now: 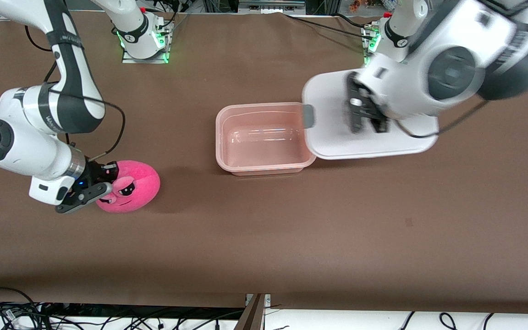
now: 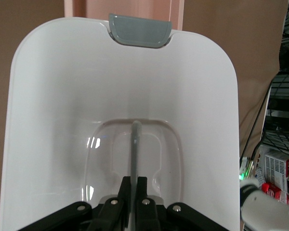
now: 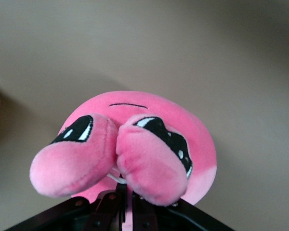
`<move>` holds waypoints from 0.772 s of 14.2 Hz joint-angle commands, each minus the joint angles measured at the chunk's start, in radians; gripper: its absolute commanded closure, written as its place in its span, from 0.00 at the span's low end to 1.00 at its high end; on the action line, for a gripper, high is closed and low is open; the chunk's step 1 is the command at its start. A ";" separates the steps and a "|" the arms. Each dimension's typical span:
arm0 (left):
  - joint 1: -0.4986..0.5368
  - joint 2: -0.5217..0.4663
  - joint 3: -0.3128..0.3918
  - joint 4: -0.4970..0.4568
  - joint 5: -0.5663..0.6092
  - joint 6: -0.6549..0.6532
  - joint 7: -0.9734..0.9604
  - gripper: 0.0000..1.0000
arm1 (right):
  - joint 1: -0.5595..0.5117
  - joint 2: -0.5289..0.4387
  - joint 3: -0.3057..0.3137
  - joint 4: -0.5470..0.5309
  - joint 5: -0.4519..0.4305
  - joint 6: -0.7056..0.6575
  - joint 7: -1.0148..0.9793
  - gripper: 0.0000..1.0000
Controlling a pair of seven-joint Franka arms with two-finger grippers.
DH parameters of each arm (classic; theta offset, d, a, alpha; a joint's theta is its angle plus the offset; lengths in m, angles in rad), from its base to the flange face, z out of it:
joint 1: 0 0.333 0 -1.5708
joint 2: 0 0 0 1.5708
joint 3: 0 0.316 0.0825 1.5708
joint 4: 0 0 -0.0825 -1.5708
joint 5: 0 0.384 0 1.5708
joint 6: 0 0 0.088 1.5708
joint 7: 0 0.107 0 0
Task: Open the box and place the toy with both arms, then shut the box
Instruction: 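Lift the lid aside with the left gripper while the right gripper lifts the plush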
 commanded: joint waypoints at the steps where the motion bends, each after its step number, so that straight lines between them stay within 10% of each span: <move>1: 0.127 0.028 -0.010 0.016 0.050 -0.008 0.165 1.00 | 0.097 0.003 0.008 0.069 -0.050 -0.084 -0.148 1.00; 11: 0.220 0.038 -0.009 0.020 0.073 -0.002 0.255 1.00 | 0.355 0.015 0.172 0.226 -0.084 -0.282 -0.223 1.00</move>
